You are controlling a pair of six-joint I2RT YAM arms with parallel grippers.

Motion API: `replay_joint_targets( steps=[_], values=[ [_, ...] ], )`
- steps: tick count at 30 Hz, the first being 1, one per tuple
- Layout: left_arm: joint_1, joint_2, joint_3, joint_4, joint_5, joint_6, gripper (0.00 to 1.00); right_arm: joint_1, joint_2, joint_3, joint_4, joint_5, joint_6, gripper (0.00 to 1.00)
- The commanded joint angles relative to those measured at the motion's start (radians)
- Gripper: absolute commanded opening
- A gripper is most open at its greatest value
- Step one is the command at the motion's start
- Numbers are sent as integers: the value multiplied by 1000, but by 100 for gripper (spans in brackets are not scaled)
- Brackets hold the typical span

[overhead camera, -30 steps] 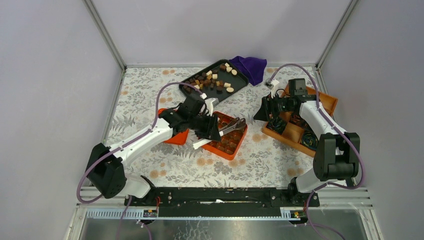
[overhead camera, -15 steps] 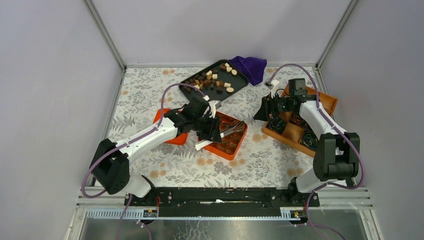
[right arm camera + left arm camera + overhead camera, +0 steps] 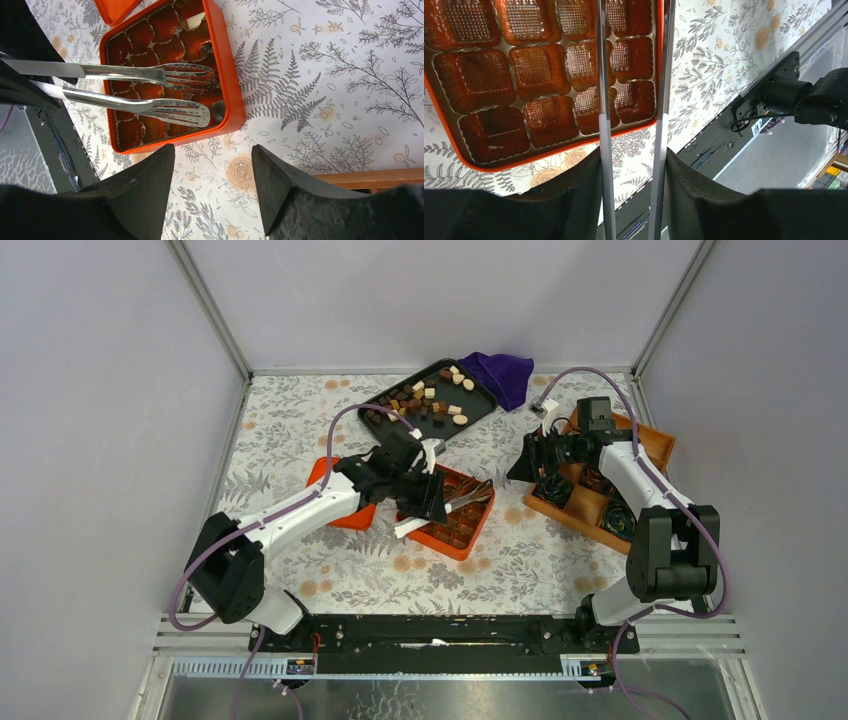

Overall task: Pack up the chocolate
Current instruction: Place the fake chocolate in the packing box, then pick up the fake chocolate from the plate.

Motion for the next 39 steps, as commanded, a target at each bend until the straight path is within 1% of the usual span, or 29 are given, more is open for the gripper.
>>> replay_joint_targets(
  steps=[1, 10, 19, 23, 29, 31, 32, 36, 37, 38, 39],
  values=[
    [-10, 2, 47, 73, -5, 16, 50, -6, -12, 8, 14, -31, -3, 65],
    [-9, -25, 49, 68, -28, 16, 49, -5, -10, 8, 12, -32, -6, 65],
    [2, -73, 64, 48, -125, 49, 47, -5, -10, 7, 14, -39, -8, 65],
    [30, -83, 72, 53, -193, 69, 47, -5, -13, 2, 20, -37, -8, 65],
    [107, -96, 66, 128, -257, 79, 47, -5, -21, 0, 24, 1, -14, 65],
    [140, -93, 71, 141, -260, 80, 47, -6, -29, -2, 36, 53, -2, 66],
    [156, -91, 74, 144, -255, 85, 47, -5, -36, -8, 63, 107, 30, 66],
    [231, -80, 88, 129, -240, 105, 47, -5, -76, -31, 172, 382, 149, 70],
    [250, -78, 91, 125, -235, 107, 47, -6, -84, -39, 203, 453, 182, 72],
    [269, -76, 94, 124, -226, 107, 47, -6, -89, -44, 235, 513, 213, 78],
    [290, -72, 97, 123, -220, 107, 47, -5, -91, -48, 258, 565, 249, 86]
  ],
)
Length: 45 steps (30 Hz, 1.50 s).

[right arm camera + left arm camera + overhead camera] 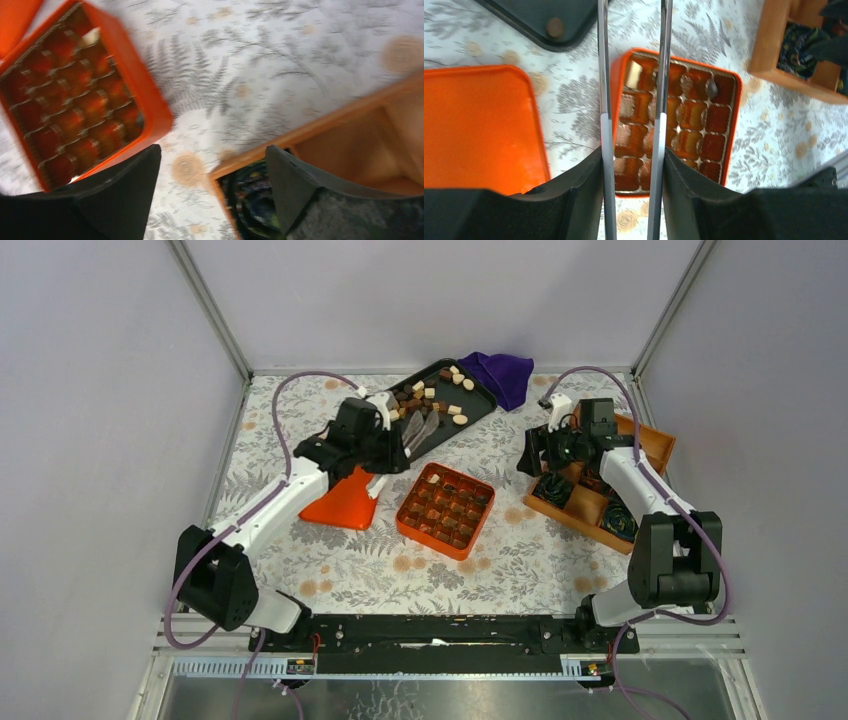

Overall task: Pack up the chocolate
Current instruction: Pick up the fake chocolate from the plate.

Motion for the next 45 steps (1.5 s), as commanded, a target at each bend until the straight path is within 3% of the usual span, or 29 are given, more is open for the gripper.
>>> replay_joint_targets(
  steps=[1, 3, 7, 19, 45],
  values=[
    [82, 2, 54, 64, 10, 29, 47, -4, -63, -11, 166, 335, 173, 96],
    [114, 22, 72, 59, 28, 26, 47, -9, -52, 1, 168, 338, 214, 100],
    [145, 89, 142, 30, 56, 34, 47, -20, -31, 25, 144, 263, 230, 100],
    [202, 294, 298, -78, 42, 129, 47, -26, -15, 30, 131, 225, 221, 100],
    [204, 625, 606, -116, -45, 64, 43, -26, 2, 38, 119, 192, 213, 100]
  ],
)
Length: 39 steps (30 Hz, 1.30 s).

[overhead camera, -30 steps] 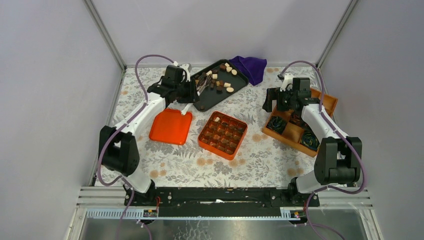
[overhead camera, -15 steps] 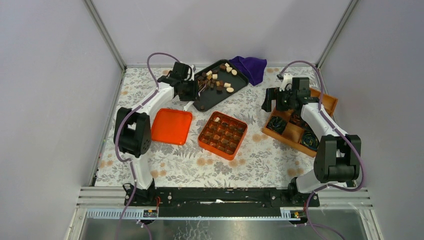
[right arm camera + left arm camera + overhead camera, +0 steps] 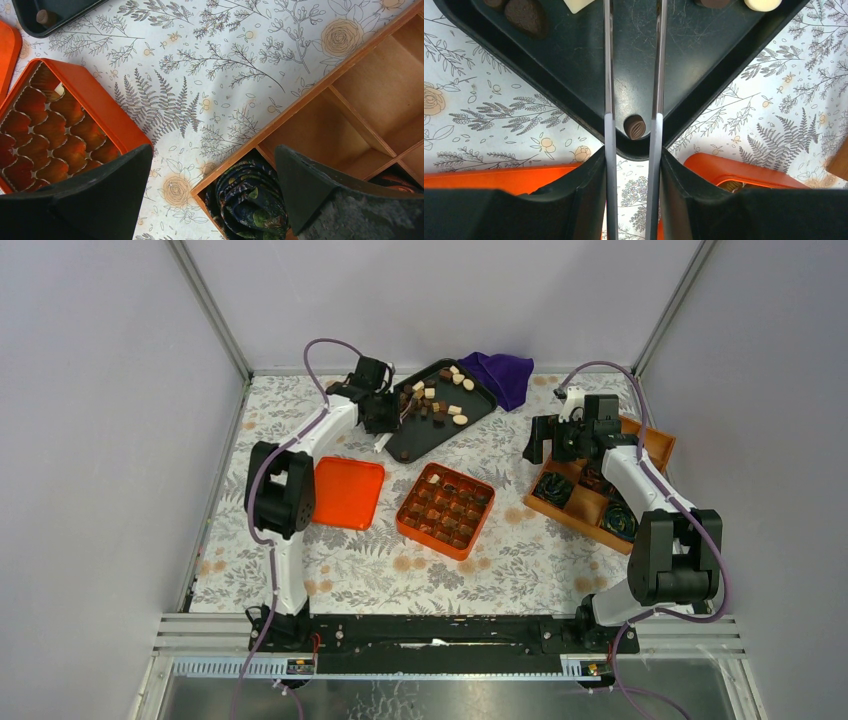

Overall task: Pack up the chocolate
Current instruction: Pick up the fake chocolate from the plate.

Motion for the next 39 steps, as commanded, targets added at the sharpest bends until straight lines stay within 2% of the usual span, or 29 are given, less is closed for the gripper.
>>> replay_joint_targets(
  steps=[1, 8, 12, 20, 26, 33, 39],
  values=[
    [4, 18, 61, 11, -11, -20, 43, -4, -2, 35, 18, -26, -3, 100],
    [4, 54, 91, -6, 1, -30, 39, -5, -4, 29, 19, -34, -3, 100],
    [5, 59, 89, -6, 11, -32, 32, -4, -7, 28, 21, -33, -3, 100],
    [4, 31, 82, -12, 29, -23, 0, -3, -10, 26, 20, -34, -4, 100],
    [2, -33, 46, -5, 59, 2, 0, -4, -8, 26, 18, -44, -4, 100],
    [2, -154, -76, 48, 96, 8, 0, -4, -5, 36, -6, -113, -29, 100],
    [2, -308, -248, 147, 207, 4, 0, -5, 49, 93, -160, -240, -166, 100]
  ],
)
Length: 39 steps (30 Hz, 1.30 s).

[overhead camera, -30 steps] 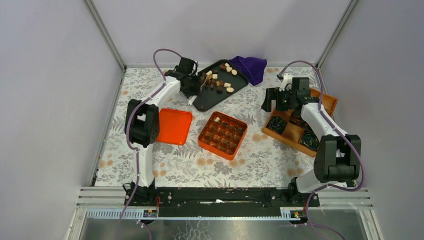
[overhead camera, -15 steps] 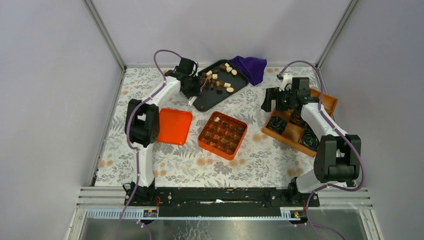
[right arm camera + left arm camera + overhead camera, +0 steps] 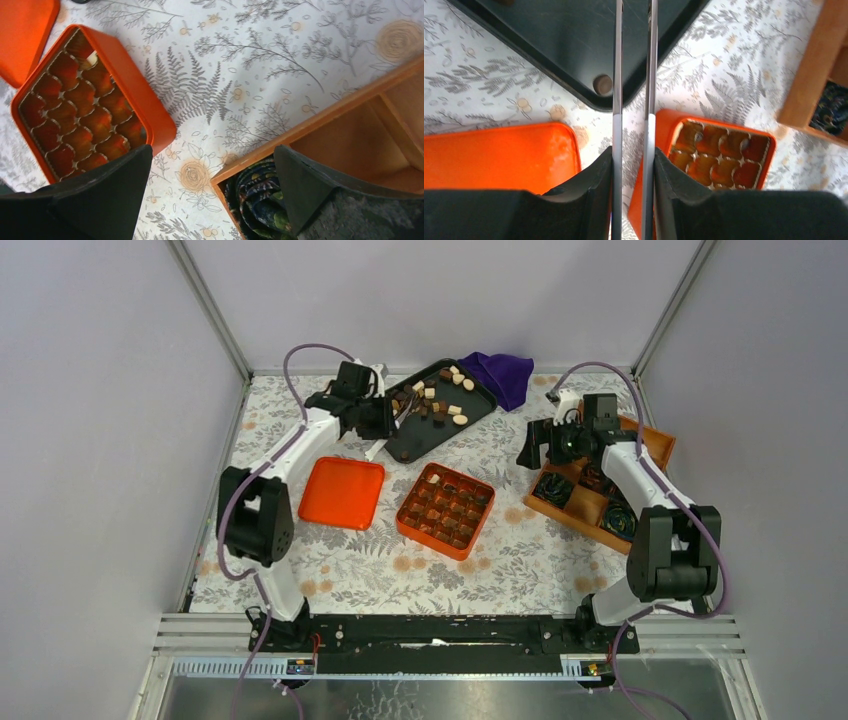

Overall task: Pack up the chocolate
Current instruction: Pick up the fake chocolate from the plate, then place the fake chocolate in the packing box.

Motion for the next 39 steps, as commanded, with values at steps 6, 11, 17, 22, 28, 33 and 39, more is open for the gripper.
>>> replay_joint_targets(
  steps=[6, 11, 17, 22, 28, 33, 39],
  values=[
    [-2, -343, -348, 263, 194, -19, 0, -6, 52, 83, -126, -237, -146, 100],
    [-21, -513, -502, 280, 221, -58, 0, -7, 61, 85, -133, -316, -150, 100],
    [-61, -688, -638, 253, 207, -121, 0, -6, 66, 91, -138, -357, -156, 100],
    [-120, -773, -687, 186, 169, -147, 0, -6, 75, 93, -145, -374, -162, 100],
    [-194, -810, -698, 90, 90, -151, 0, -6, 66, 74, -132, -376, -162, 100],
    [-260, -797, -690, 37, -20, -144, 0, -6, 67, 72, -129, -375, -162, 100],
    [-319, -750, -667, 16, -86, -133, 0, -6, 67, 72, -129, -378, -161, 100]
  ],
)
